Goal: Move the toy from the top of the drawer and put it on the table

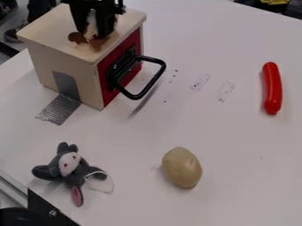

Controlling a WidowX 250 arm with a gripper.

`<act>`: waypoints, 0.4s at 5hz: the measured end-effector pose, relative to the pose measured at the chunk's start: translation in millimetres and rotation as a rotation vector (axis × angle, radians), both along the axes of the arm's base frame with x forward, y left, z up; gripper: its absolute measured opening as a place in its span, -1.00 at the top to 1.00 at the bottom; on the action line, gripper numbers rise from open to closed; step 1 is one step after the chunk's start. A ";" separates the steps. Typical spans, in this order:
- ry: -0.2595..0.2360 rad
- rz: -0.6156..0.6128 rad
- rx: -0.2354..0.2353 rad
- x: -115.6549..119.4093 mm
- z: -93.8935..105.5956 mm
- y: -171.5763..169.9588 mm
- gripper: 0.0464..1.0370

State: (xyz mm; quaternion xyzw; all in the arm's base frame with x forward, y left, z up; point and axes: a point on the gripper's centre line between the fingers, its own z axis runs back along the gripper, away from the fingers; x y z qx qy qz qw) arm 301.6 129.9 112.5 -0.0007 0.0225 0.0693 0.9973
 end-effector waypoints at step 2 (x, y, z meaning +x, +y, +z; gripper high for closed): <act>-0.007 -0.094 -0.088 3.8 3.6 -80.0 0.20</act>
